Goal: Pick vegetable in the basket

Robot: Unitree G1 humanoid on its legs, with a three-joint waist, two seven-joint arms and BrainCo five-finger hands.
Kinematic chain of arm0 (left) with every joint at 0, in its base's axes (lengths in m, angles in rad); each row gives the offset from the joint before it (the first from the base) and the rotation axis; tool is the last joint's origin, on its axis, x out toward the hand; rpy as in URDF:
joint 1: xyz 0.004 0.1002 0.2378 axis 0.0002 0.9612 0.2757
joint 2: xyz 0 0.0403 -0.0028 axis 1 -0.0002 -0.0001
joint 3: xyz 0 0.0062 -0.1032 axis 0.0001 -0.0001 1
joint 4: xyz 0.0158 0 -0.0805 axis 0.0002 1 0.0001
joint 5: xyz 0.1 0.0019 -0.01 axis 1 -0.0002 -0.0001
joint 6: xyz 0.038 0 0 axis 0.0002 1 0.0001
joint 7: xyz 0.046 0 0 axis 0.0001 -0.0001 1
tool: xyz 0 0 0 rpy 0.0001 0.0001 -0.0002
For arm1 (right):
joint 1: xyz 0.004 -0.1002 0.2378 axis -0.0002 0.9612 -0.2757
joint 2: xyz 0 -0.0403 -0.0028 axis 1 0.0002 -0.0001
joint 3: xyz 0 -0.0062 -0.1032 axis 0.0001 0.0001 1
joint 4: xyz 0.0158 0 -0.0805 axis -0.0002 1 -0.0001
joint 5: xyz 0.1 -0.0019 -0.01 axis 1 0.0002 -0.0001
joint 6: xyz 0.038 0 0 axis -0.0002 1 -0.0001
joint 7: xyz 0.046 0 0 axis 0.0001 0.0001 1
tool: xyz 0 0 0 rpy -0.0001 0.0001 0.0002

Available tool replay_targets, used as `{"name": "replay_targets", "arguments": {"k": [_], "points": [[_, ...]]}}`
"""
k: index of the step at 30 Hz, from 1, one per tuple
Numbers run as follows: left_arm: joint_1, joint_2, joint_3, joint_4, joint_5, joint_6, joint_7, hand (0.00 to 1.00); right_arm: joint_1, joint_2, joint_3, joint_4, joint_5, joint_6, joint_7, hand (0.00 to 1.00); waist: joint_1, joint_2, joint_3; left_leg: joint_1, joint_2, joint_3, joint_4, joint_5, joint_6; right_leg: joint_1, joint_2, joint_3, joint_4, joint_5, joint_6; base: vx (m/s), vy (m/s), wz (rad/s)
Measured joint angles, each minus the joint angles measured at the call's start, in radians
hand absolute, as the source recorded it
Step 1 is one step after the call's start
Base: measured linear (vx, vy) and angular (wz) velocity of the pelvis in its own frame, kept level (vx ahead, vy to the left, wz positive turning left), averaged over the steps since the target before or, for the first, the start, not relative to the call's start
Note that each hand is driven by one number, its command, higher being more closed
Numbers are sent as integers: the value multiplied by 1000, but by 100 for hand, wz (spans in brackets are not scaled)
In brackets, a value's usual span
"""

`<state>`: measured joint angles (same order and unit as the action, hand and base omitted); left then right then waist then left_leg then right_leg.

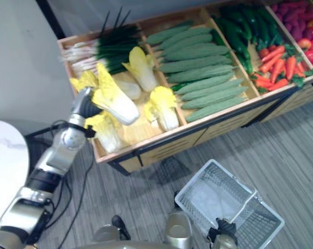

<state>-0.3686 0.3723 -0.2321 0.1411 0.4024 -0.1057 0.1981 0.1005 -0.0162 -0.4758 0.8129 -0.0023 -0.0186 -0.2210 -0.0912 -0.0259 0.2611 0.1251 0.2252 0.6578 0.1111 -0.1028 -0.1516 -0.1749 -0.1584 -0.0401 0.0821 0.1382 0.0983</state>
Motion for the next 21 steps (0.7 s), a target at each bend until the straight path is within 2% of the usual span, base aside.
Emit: {"name": "replay_targets", "arguments": {"k": [1, 2, 3, 4, 5, 6, 7, 8, 9, 10, 11, 12, 13, 14, 15, 16, 17, 18, 19, 20, 21], "points": [[51, -5, 4, -37, 0, -7, -3, 100, 0, 2, 46, -54, -2, 0, -5, 100, -1, 0, -10, 5, 1, 45, -8, -12, 18, -25, 34, -40, -44, 71, -95, -54, 3, -162], [83, -3, 11, -60, 0, -12, -6, 100, -1, 12, 68, -81, -2, 1, -6, 100, 13, 0, -24, 9, 3, 86, -18, -17, 32, -27, 48, -76, -89, 85, -174, -91, 20, -218], [138, -48, 39, -79, 0, -19, -23, 100, -13, 28, 97, -142, -11, 0, -12, 100, 23, 0, -29, 41, 11, 210, -11, -22, 28, -81, -8, -303, 33, -109, -264, -56, 39, -208], [185, -84, 53, -86, 0, -20, -30, 100, -17, 25, 116, -163, -17, 0, -18, 100, 24, 5, -28, 75, 11, 272, 1, -27, 24, -105, -67, -433, 157, -166, -272, -7, 59, -195], [223, -105, 59, -92, -3, -20, -36, 100, -17, 26, 133, -178, -21, 0, -23, 100, 23, 2, -32, 103, 7, 306, 13, -35, 19, -98, -99, -508, 226, -184, -288, 61, 44, -197], [311, -140, 68, -104, -31, -23, -47, 100, 8, 14, 182, -214, -23, 2, -22, 100, 33, -8, -56, 143, 2, 375, 62, -56, 20, -82, -110, -594, 246, -162, -281, 112, -38, -187], [349, -159, 69, -103, -41, -24, -49, 100, 9, 6, 216, -232, -26, 1, -20, 100, 41, 6, -68, 150, 14, 403, 87, -56, 20, -82, -90, -636, 232, -142, -293, 166, -124, -237], [404, -190, 64, -101, -56, -28, -62, 100, 13, 3, 267, -284, -52, 1, -16, 100, 54, 23, -92, 157, 19, 448, 120, -51, 28, -80, -59, -705, 177, -127, -288, 218, -150, -195], [427, -225, 52, -88, -66, -32, -74, 100, 28, 1, 305, -323, -66, 0, -10, 100, 41, 44, -97, 173, 17, 486, 122, -54, 27, -79, -30, -714, 134, -153, -269, 187, -86, -159], [426, -241, 42, -68, -67, -32, -82, 100, 33, 5, 315, -334, -72, 0, -5, 100, 29, 57, -101, 174, 18, 494, 116, -53, 27, -80, -13, -713, 121, -160, -268, 122, -37, -99], [414, -265, 18, -29, -65, -33, -91, 100, 50, 13, 343, -360, -90, 5, 10, 100, 15, 62, -103, 186, 26, 514, 123, -44, 40, -80, 19, -683, 104, -154, -256, 57, -26, -93], [408, -278, -3, 10, -62, -36, -93, 100, 92, 21, 381, -407, -101, 6, 27, 100, 17, 57, -103, 207, 47, 544, 162, -31, 58, -76, 55, -645, 82, -157, -240, 40, -37, -103], [406, -280, -11, 30, -57, -36, -95, 100, 108, 25, 399, -429, -101, 6, 36, 100, 16, 53, -104, 212, 59, 554, 190, -25, 66, -73, 66, -632, 72, -170, -240, 65, -43, -136], [396, -284, -25, 88, -55, -37, -97, 100, 119, 26, 428, -444, -102, 6, 53, 100, 26, 68, -107, 224, 93, 589, 224, 1, 100, -64, 87, -660, 78, -268, -162, 134, -66, -116], [380, -299, -36, 146, -33, -36, -103, 100, 130, 14, 458, -473, -101, 5, 62, 100, -2, 88, -102, 211, 167, 534, 334, 11, 116, -81, 42, -623, 300, -326, -233, 189, -90, -88], [380, -293, -40, 161, -25, -34, -105, 100, 145, 17, 477, -491, -99, 5, 64, 100, -26, 44, -108, 202, 168, 494, 400, 9, 118, -56, 7, -543, 310, -348, -205, 177, -196, -89], [359, -310, -38, 219, -18, -24, -103, 100, 135, 1, 518, -505, -99, 6, 71, 100, -12, 45, -92, 161, 162, 344, 454, -48, 85, -52, 71, -447, 278, -329, -218, 108, -179, -122], [353, -320, -34, 245, -17, -21, -100, 100, 129, -14, 548, -516, -97, 5, 75, 100, 3, 41, -92, 99, 107, 192, 458, -97, 88, -45, 106, -395, 229, -296, -232, 73, -177, -192], [363, -326, -31, 247, -17, -18, -86, 100, 116, -34, 593, -524, -92, 0, 87, 100, 15, 39, -91, 39, 51, 34, 458, -141, 92, -33, 141, -335, 177, -274, -230, 63, -62, -252], [388, -321, -31, 246, -18, -18, -73, 100, 89, -50, 655, -524, -79, -8, 115, 100, 40, 39, -90, -13, -25, -135, 445, -204, 92, 9, 205, -233, 89, -249, -218, 73, -32, -238], [397, -317, -31, 246, -18, -16, -68, 100, 88, -52, 681, -526, -77, -10, 126, 100, 47, 37, -88, -31, -49, -187, 432, -221, 92, 32, 217, -219, 54, -249, -216, 109, 16, -248]]}}
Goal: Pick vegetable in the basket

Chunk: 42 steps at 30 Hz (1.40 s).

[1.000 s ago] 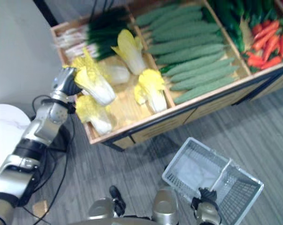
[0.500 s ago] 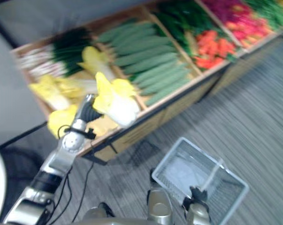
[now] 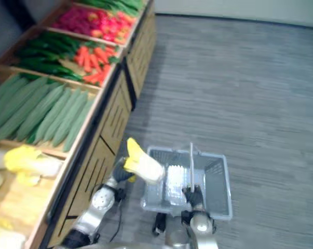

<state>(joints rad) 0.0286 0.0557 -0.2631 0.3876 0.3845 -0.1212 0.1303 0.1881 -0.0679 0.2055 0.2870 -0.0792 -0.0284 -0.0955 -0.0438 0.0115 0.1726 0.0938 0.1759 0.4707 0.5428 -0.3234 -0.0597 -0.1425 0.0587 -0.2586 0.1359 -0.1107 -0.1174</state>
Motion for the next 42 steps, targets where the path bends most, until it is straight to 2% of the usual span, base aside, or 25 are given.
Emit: {"name": "replay_targets", "arguments": {"k": [1, 3, 4, 6, 7, 13, 15, 17, 20, 21, 22, 23, 26, 27, 29, 30, 31, 32, 33, 34, 35, 36, 37, 38, 42], "points": [[11, -2, 0, 0, 0, 0, 6, 100, 5, -10, 43, -25, 14, -1, 17, 100, 10, 6, 1, -47, -27, -79, -50, -6, -10, 26, 4, -1, -31, -14, 73, 127, 33, -158], [-3, -4, 4, 7, 0, -4, 13, 100, 6, -42, 96, -90, 29, -3, 49, 100, 7, 23, 20, -108, -7, -131, -63, -4, -32, 10, 12, 38, 63, -18, -5, 125, 49, -130], [-20, -13, 7, 34, 0, 1, 21, 100, 5, -45, 99, -91, 39, -1, 54, 100, 4, 39, 27, -153, 6, -163, -63, -6, -35, 28, 25, 54, 49, -19, 3, 128, 68, -104], [-35, -10, 11, 51, 4, 2, 34, 100, 6, -57, 117, -115, 83, 0, 56, 100, 6, 23, 37, -239, -12, -173, -79, 3, -36, 60, 11, 93, 18, -20, 1, 102, 44, -60], [-37, -9, 12, 53, 4, 2, 40, 0, 7, -61, 122, -125, 102, 0, 56, 100, 8, 20, 39, -255, -18, -172, -93, 15, -39, 70, 8, 104, 9, -19, 2, 109, 44, -34], [-99, -9, 25, 160, 90, 33, 74, 0, 17, -85, 196, -222, 261, 1, 95, 100, 11, 12, 48, -302, -22, -68, -351, 245, -9, 195, 7, 117, -63, -48, 45, 255, 104, -6], [-145, -9, 28, 238, 135, 50, 73, 0, 37, -103, 231, -271, 346, 1, 124, 100, 36, 4, 41, -267, -43, -42, -385, 332, 51, 210, -16, 145, -51, -70, 63, 390, 162, -27], [-167, -12, 28, 282, 169, 66, 74, 0, 56, -101, 248, -289, 403, 1, 148, 100, 39, -11, 34, -241, -71, -14, -391, 324, 84, 204, -50, 152, -17, -94, 97, 411, 201, -19], [-179, -4, 22, 322, 198, 83, 72, 0, 71, -99, 274, -297, 497, 2, 171, 100, 42, -28, 30, -156, -89, 24, -420, 276, 92, 87, -91, 150, 334, -122, 173, 415, 202, -19], [-178, 7, 10, 323, 197, 85, 72, 0, 82, -97, 280, -297, 520, 2, 171, 100, 46, -37, 30, -119, -88, 30, -424, 250, 92, 27, -112, 129, 514, -90, 228, 344, 139, -1], [-175, 29, -2, 323, 197, 87, 72, 0, 95, -92, 285, -294, 551, 3, 171, 100, 46, -54, 30, -65, -89, 26, -425, 220, 86, -47, -150, 105, 727, 22, 301, 414, 125, 22], [-170, 46, -17, 320, 197, 87, 72, 0, 109, -89, 287, -290, 579, 3, 172, 100, 37, -61, 35, -16, -89, 4, -419, 194, 84, -100, -181, 84, 903, 112, 284, 353, 57, 36], [-168, 79, -7, 286, 196, 90, 77, 0, 137, -62, 285, -290, 610, 4, 187, 100, 21, -66, 33, 37, -42, -81, -396, 151, 61, -208, -138, 120, 1139, 19, 269, 374, -145, 76], [-168, 82, 13, 265, 196, 90, 83, 0, 141, -50, 280, -290, 621, 3, 196, 100, 7, -67, 33, 39, -27, -120, -396, 150, 59, -249, -129, 125, 1107, -24, 268, 384, -313, 106], [-169, 77, 41, 264, 194, 91, 100, 0, 138, -55, 274, -292, 627, 1, 208, 100, -3, -67, 33, 43, -18, -165, -397, 148, 54, -294, -172, 141, 969, -86, 263, 327, -313, 93], [-162, 68, 51, 263, 193, 92, 111, 0, 134, -64, 269, -292, 627, 1, 212, 100, -3, -63, 33, 53, -6, -195, -398, 135, 33, -297, -201, 166, 809, -107, 242, 278, -297, 66], [-160, 67, 53, 263, 192, 92, 115, 0, 131, -69, 268, -290, 627, 2, 211, 100, -3, -58, 32, 56, 7, -211, -397, 124, 8, -287, -206, 184, 697, -107, 238, 353, -409, 83], [-156, 80, 58, 263, 184, 89, 116, 0, 136, -64, 262, -283, 628, 5, 210, 100, 7, -77, 21, 60, 20, -234, -393, 103, -47, -222, -221, 269, 389, -61, 241, 398, -484, 89], [-157, 46, 68, 298, 177, 95, 115, 0, 124, -62, 218, -216, 626, 14, 205, 100, 9, -22, 28, 58, 54, -263, -404, 96, -102, -148, -201, 208, 262, 3, 241, 381, -443, 92], [-155, 31, 71, 308, 177, 96, 115, 0, 126, -51, 177, -196, 624, 15, 200, 100, 5, -13, 26, 34, 40, -265, -387, 97, -102, -143, -206, 197, 260, 15, 246, 392, -374, 104], [-144, 15, 82, 308, 177, 96, 117, 0, 146, -49, 86, -195, 625, 16, 184, 100, 5, 6, 29, 16, 6, -270, -373, 145, -65, -176, -190, 276, 382, 1, 260, 205, -151, 84], [-131, 17, 100, 306, 177, 96, 118, 0, 142, -52, 67, -196, 625, 11, 181, 100, 3, 20, 26, 35, 27, -246, -385, 142, -65, -197, -171, 304, 442, -17, 260, 186, -123, 89], [-119, 19, 122, 305, 176, 96, 119, 0, 148, -51, 56, -196, 625, 9, 177, 100, -2, 20, 22, 50, 32, -261, -408, 146, -75, -194, -164, 317, 447, -60, 252, 134, -102, 85], [-94, 35, 172, 316, 174, 97, 120, 0, 166, -44, 36, -202, 617, 9, 169, 100, 1, -8, 7, 63, 32, -294, -426, 140, -87, -138, -167, 316, 404, -174, 219, 245, -247, 91], [-3, 33, 263, 322, 134, 116, 118, 0, 166, -53, -37, -201, 563, 10, 159, 100, 6, 16, 10, -88, 105, -372, -137, 214, -56, 4, -157, 182, 304, -188, 178, 248, -302, 83]]}}
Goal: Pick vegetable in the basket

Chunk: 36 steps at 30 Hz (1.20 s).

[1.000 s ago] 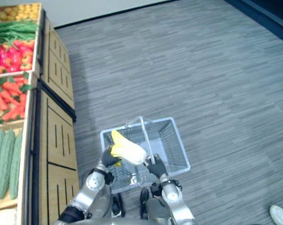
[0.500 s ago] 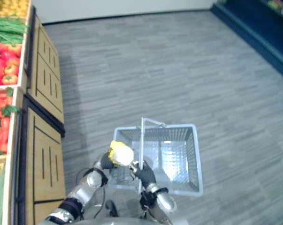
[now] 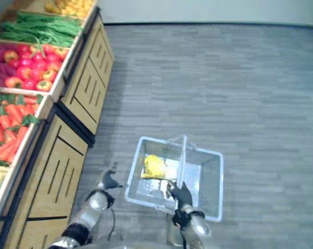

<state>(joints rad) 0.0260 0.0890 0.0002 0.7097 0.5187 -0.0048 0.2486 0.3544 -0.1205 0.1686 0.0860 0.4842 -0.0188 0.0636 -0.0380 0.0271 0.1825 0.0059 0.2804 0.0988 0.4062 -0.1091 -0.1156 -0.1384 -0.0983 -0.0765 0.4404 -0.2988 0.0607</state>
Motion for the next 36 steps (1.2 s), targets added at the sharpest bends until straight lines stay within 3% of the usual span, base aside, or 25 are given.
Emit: {"name": "replay_targets", "arguments": {"k": [2, 4, 6, 9, 10, 12, 13, 14, 17, 18, 21, 23, 25, 26, 27, 28, 29, 30, 32, 34, 36], "points": [[79, -17, 29, -45, -39, 0, -3, 0, 20, -10, -66, 3, -20, 2, -17, 100, 19, 13, 6, -85, 56, 63, 209, 51, 16, 125, 5, -67, -103, 12, -27, 317, -188, 83], [131, -39, 52, -111, -68, 0, -3, 0, 34, -17, -136, 28, -76, 2, -39, 100, 48, 23, 2, -133, 70, 178, 326, -9, 35, 213, -10, -112, -178, 17, -36, 277, -27, 72], [170, -60, 93, -227, -115, -16, -3, 0, 20, -15, -252, 83, -158, 2, -73, 100, 57, 23, 0, -192, 21, 360, 307, -91, 37, 300, -46, -210, -247, 22, -28, 269, 35, 105], [200, -97, 150, -339, -166, -44, -5, 0, -29, -18, -386, 195, -204, 2, -114, 100, 58, 36, -8, -229, -54, 596, 128, -75, 63, 350, -64, -319, -288, 27, -4, 303, 136, 109], [235, -107, 189, -407, -195, -58, -8, 0, -49, -17, -460, 272, -236, 3, -139, 100, 59, 42, -29, -188, -100, 742, 11, -89, 212, 386, -64, -374, -305, 15, 41, 332, 174, 131], [241, -123, 249, -472, -206, -61, -8, 0, -73, -12, -510, 370, -254, 9, -162, 100, 68, 13, -38, -178, -154, 743, -24, -108, 274, 411, -81, -415, -305, 25, 72, 372, 112, 111], [250, -131, 282, -517, -227, -62, -8, 0, -89, -4, -540, 415, -268, 12, -174, 100, 88, 6, -38, -161, -170, 713, -26, -125, 276, 438, -84, -428, -288, 47, 82, 389, 60, 81], [256, -133, 298, -541, -235, -64, -7, 0, -97, 1, -556, 442, -274, 15, -180, 100, 93, 5, -38, -143, -175, 696, -32, -131, 273, 444, -87, -432, -251, 59, 86, 405, 45, 82], [280, -122, 368, -624, -262, -73, 8, 0, -104, 23, -593, 551, -314, 25, -198, 100, 87, 5, -50, -30, -205, 575, -134, -133, 241, 377, -125, -425, 122, 100, 87, 373, 11, 91], [277, -115, 392, -650, -262, -73, 29, 0, -104, 28, -594, 575, -320, 25, -199, 100, 82, 1, -53, 14, -222, 526, -181, -124, 230, 298, -152, -399, 327, 95, 78, 342, -63, 103], [272, -79, 407, -658, -259, -66, 84, 0, -91, 29, -616, 591, -352, 26, -206, 100, 53, 6, -57, 83, -227, 406, -232, -106, 198, 91, -159, -289, 610, 60, 72, 331, -193, 120], [241, -48, 409, -674, -254, -60, 102, 0, -89, 29, -643, 608, -350, 24, -228, 100, 21, -2, -61, 83, -220, 304, -235, -91, 172, 4, -172, -240, 573, 37, 34, 254, -275, 176], [182, -18, 398, -681, -252, -60, 121, 0, -75, 34, -666, 645, -348, 17, -235, 100, 9, 1, -59, 82, -198, 202, -259, -73, 136, -53, -167, -182, 407, 14, 39, 237, -361, 166], [143, 4, 391, -681, -253, -60, 131, 0, -78, 40, -675, 671, -347, 9, -239, 100, 8, -1, -59, 80, -174, 142, -269, -64, 105, -68, -140, -100, 252, 18, 44, 215, -442, 150], [103, 36, 377, -682, -254, -65, 141, 0, -79, 44, -676, 704, -346, -3, -239, 100, 8, -18, -62, 77, -159, 85, -283, -59, 62, -60, -109, 26, 52, 52, 57, 208, -467, 146], [85, 59, 365, -687, -255, -68, 145, 0, -78, 50, -676, 724, -342, -9, -239, 100, 8, -40, -71, 69, -162, 63, -287, -57, 43, -47, -114, 92, -59, 89, 48, 216, -519, 129], [55, 89, 351, -694, -255, -77, 147, 0, -84, 63, -690, 761, -337, -14, -239, 100, 10, -81, -81, 62, -170, 30, -291, -55, -3, -31, -128, 141, -148, 184, 103, 316, -542, 102], [33, 78, 292, -704, -257, -80, 143, 0, -104, 49, -724, 801, -324, -11, -244, 100, 22, -22, -87, 58, -111, 55, -298, -26, -17, -8, -76, 82, -176, 191, 67, 277, -438, 82], [10, 79, 253, -773, -251, -98, 142, 0, -117, 37, -738, 797, -312, -6, -244, 100, 34, 19, -82, 98, -70, 145, -356, 26, -40, 6, -30, 57, -160, 180, 37, 252, -276, 35], [-49, 79, 233, -787, -212, -121, 129, 0, -136, 52, -738, 798, -312, -5, -234, 100, 38, 21, -82, 151, -48, 195, -413, 101, -52, 26, 2, 59, -142, 172, 25, 179, -220, 3], [-75, 80, 219, -785, -206, -130, 120, 0, -153, 55, -738, 810, -314, -7, -223, 100, 29, 20, -84, 171, -40, 233, -413, 115, -47, 47, 15, 65, -163, 170, 20, 105, -146, -24]]}}
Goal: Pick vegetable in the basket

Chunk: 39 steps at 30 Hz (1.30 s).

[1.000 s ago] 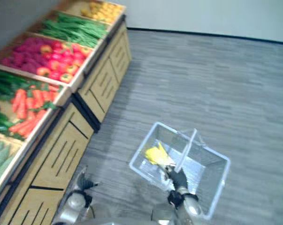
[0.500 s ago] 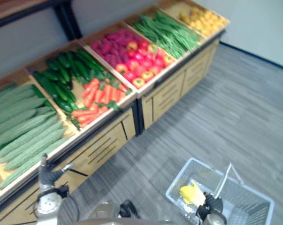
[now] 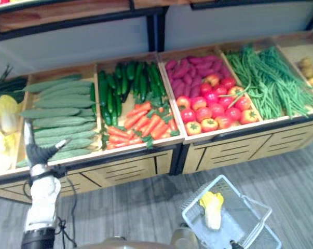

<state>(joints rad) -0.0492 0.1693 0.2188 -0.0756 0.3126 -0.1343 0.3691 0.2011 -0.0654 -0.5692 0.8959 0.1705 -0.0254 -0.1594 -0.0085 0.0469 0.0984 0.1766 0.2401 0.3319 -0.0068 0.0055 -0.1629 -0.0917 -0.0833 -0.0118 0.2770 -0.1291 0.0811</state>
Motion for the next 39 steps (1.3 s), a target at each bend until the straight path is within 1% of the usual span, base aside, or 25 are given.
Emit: {"name": "replay_targets", "arguments": {"k": [2, 3, 4, 5, 6, 8, 9, 10, 11, 12, 13, 14, 16, 18, 19, 21, 23, 24, 26, 27, 28, 31, 34, 35, 39], "points": [[-25, 17, -21, 12, 36, -1, -3, 0, -7, -2, 6, 14, -1, 1, 2, 100, -10, 5, -2, 2, 1, 23, -8, 0, 0, 4, 14, 10, -35, 4, -6, 46, -83, -26], [-51, 49, -51, 43, 51, 1, -4, 0, -7, -2, 19, 24, -12, 3, 2, 100, -20, 6, -3, -3, 1, 37, -13, 0, 0, 1, 17, 18, -55, 10, -9, -10, -20, -24], [-73, 87, -82, 89, 95, 3, -6, 0, -7, -1, 39, 27, -28, 9, 2, 100, -32, 7, -3, -3, 1, 55, -21, 0, 1, -2, 22, 29, -76, 28, -8, -28, -1, -26], [-85, 105, -96, 113, 118, 6, -9, 0, -7, 0, 46, 27, -37, 9, 3, 100, -36, 8, -3, -2, 1, 66, -25, -1, 1, -3, 25, 36, -90, 39, -7, -50, 31, -45], [-121, 144, -132, 173, 171, 20, -15, 0, -8, 4, 63, 23, -38, 9, 3, 100, -43, 8, 6, -4, 1, 94, -27, -9, 4, -5, 32, 58, -130, 71, -3, -78, 35, -49], [-163, 172, -166, 231, 198, 30, -18, 0, -9, 4, 75, 14, -38, 9, 3, 100, -57, 10, 22, -20, 4, 113, -26, -28, -2, -10, 37, 73, -178, 111, 2, -111, 41, -40], [-192, 193, -190, 274, 232, 44, -23, 0, -10, 6, 79, 6, -38, 9, 2, 100, -60, 11, 31, -39, 1, 129, -26, -39, -10, -27, 36, 85, -212, 142, 6, -107, 40, -29], [-205, 205, -202, 295, 242, 47, -25, 0, -9, 8, 84, 1, -38, 8, 2, 100, -65, 6, 39, -47, -4, 139, -23, -39, -10, -31, 32, 93, -230, 158, 7, -123, 43, -42], [-216, 221, -219, 323, 275, 58, -39, 0, -9, 8, 89, -7, -39, 8, 1, 100, -78, 0, 50, -59, -12, 155, -20, -39, -9, -39, 26, 110, -262, 185, 10, -102, 26, -37], [-220, 232, -239, 357, 299, 63, -47, 0, -8, 7, 87, -15, -39, 8, -2, 100, -92, 3, 61, -67, -17, 164, -18, -39, -9, -41, 22, 119, -287, 200, 16, -92, 14, -30], [-226, 234, -251, 377, 307, 65, -53, 0, -7, 5, 86, -17, -38, 8, -3, 100, -98, 6, 66, -73, -18, 169, -15, -40, -8, -42, 20, 120, -297, 209, 13, -65, 2, -26], [-254, 229, -273, 407, 317, 73, -65, 0, -8, 5, 84, -17, -38, 8, -6, 100, -112, 5, 79, -84, -19, 180, -6, -43, -7, -54, 19, 136, -310, 222, 17, -60, -13, -27], [-310, 229, -294, 445, 343, 80, -81, 0, -18, 6, 82, -23, -38, 7, -16, 100, -111, 15, 96, -117, -22, 190, 0, -43, -7, -88, 17, 149, -320, 242, 16, -58, -32, -26], [-390, 228, -298, 507, 342, 89, -88, 0, -38, 6, 73, -33, -38, 7, -24, 100, -116, 15, 139, -129, -23, 216, 9, -40, -6, -107, 19, 179, -335, 269, 18, -26, -26, -31], [-410, 227, -298, 525, 341, 90, -89, 0, -42, 6, 74, -36, -38, 6, -24, 100, -119, 14, 148, -130, -22, 220, 9, -40, -7, -111, 19, 182, -337, 272, 18, -11, -12, -24], [-477, 224, -298, 591, 339, 105, -88, 0, -51, 11, 81, -43, -38, -4, -25, 100, -141, 9, 177, -134, -20, 228, 11, -40, -7, -117, 21, 191, -339, 277, 20, -12, -19, -11], [-527, 224, -298, 652, 338, 112, -87, 0, -51, 19, 87, -60, -38, -6, -28, 100, -146, 3, 184, -154, -21, 236, 15, -40, -7, -138, 21, 198, -339, 282, 22, -6, -18, -9], [-586, 223, -297, 714, 338, 130, -87, 0, -54, 28, 93, -73, -37, -10, -34, 100, -145, -5, 209, -164, -22, 237, 21, -39, -5, -149, 20, 203, -339, 287, 24, -2, -18, -5], [-637, 224, -295, 777, 338, 142, -86, 0, -54, 31, 112, -84, -36, -17, -40, 100, -147, -16, 237, -174, -21, 237, 28, -39, -5, -154, 19, 204, -338, 290, 24, -19, -10, 1], [-676, 224, -280, 816, 337, 153, -80, 100, -54, 41, 118, -100, -33, -27, -44, 100, -148, -26, 246, -201, -22, 238, 33, -38, -4, -182, 16, 205, -338, 296, 27, -37, -22, 3], [-691, 222, -264, 820, 334, 153, -81, 100, -54, 46, 122, -109, -32, -31, -47, 100, -148, -31, 252, -210, -22, 239, 35, -37, -3, -190, 15, 207, -338, 298, 28, -26, -26, 4], [-791, 223, -220, 856, 349, 195, -38, 100, -54, 54, 172, -148, -9, -50, -61, 100, -137, -49, 286, -240, -15, 253, 48, -37, -3, -218, 13, 215, -338, 308, 29, -29, -35, -2], [-843, 217, -189, 855, 385, 229, -35, 100, -53, 54, 208, -173, 7, -66, -67, 100, -135, -49, 300, -244, -13, 255, 49, -38, -2, -221, 13, 215, -338, 308, 29, -8, -9, -1], [-847, 216, -182, 854, 386, 232, -34, 100, -53, 54, 215, -173, 9, -68, -68, 100, -133, -49, 300, -245, -13, 255, 50, -38, -2, -223, 13, 215, -338, 308, 29, 0, 0, 0], [-875, 200, -168, 868, 389, 245, -40, 100, -52, 54, 232, -180, 43, -72, -68, 100, -107, -50, 300, -250, -14, 258, 50, -38, -2, -229, 12, 214, -336, 309, 30, 0, 0, 0]]}}
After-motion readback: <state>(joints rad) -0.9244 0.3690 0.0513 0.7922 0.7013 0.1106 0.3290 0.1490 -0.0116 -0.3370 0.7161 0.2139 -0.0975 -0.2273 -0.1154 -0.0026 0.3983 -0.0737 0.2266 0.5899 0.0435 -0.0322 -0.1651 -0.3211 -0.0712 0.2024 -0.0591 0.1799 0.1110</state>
